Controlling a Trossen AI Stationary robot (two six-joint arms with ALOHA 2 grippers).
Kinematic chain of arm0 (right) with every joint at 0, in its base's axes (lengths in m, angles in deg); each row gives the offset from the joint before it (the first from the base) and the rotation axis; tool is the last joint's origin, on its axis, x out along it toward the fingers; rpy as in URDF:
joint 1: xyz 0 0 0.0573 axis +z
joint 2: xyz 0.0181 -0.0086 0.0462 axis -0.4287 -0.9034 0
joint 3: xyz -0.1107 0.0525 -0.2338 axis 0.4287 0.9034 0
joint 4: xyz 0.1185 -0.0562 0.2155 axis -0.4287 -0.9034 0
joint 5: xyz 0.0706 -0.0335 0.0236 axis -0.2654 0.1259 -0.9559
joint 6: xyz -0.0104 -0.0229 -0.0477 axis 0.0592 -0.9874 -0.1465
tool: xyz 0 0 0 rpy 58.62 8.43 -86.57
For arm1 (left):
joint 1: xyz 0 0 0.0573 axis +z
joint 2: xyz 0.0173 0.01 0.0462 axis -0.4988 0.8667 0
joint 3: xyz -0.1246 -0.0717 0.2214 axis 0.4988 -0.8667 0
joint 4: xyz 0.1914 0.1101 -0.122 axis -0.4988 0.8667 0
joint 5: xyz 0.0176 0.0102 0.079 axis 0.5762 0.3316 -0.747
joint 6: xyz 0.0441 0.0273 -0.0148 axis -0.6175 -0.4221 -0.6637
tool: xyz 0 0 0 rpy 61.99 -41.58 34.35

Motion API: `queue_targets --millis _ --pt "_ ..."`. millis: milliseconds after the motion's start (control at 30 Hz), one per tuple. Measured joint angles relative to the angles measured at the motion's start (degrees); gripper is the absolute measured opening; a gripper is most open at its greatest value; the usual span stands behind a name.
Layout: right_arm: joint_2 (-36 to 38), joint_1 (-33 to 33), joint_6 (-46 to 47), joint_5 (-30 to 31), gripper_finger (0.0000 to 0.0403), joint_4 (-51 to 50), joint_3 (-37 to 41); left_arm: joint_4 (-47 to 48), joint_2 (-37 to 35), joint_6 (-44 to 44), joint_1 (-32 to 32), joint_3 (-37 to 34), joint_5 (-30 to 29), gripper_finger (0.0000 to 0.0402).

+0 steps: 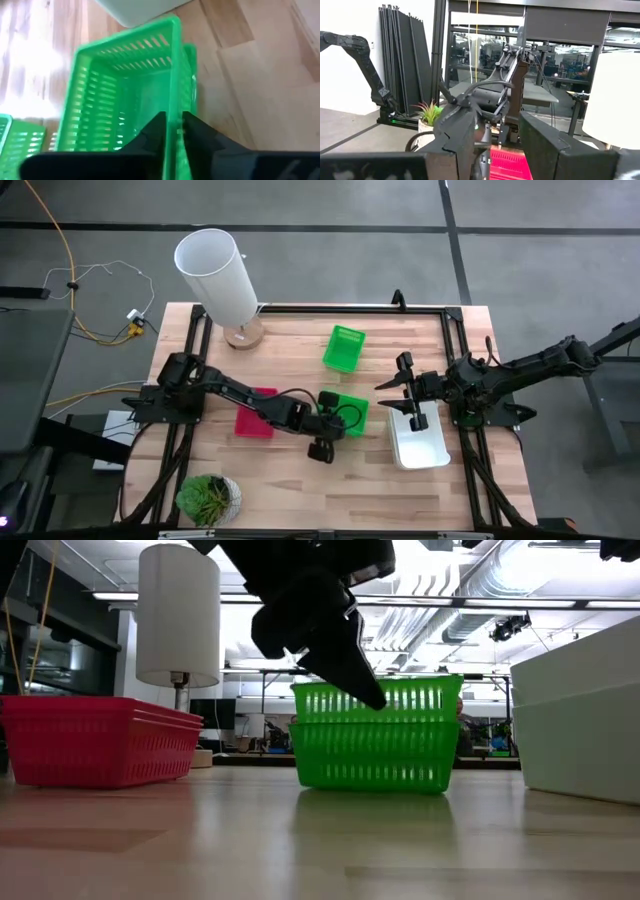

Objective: Stack baskets by color
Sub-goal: Stack the bottom left green bin on top of the bottom right green bin, then stack the top green bin on top of the bottom green bin

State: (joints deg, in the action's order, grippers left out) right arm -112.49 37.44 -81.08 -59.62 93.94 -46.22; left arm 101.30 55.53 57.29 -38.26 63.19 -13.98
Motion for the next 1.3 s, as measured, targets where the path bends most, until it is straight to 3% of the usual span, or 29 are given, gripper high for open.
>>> queue_targets --millis 200,467,600,800,1033,1300 --pt "0.0 0.0 0.0 0.0 0.0138 -0.1 0.0 1.1 -2.2 -1.7 0.5 0.0 0.8 0.0126" --pt "0.0 0.0 0.0 0.0 0.0138 -1.0 0.0 4.9 -12.9 -3.0 1.1 0.0 0.8 0.0201" --pt "0.0 0.0 0.0 0.0 0.0138 -0.8 0.0 1.2 -15.2 -4.9 4.8 -0.9 1.8 0.0207" --pt "0.0 0.0 0.0 0.0 0.0138 -0.4 0.0 1.2 -11.4 -4.8 14.1 -0.9 4.3 0.0209" --pt "0.0 0.0 0.0 0.0 0.0138 -0.6 0.0 2.2 -5.9 -4.6 23.9 -0.9 15.2 0.0214" --pt "0.0 0.0 0.0 0.0 0.0138 -0.9 0.0 3.7 -2.1 -8.4 28.7 -1.0 14.9 0.0214"
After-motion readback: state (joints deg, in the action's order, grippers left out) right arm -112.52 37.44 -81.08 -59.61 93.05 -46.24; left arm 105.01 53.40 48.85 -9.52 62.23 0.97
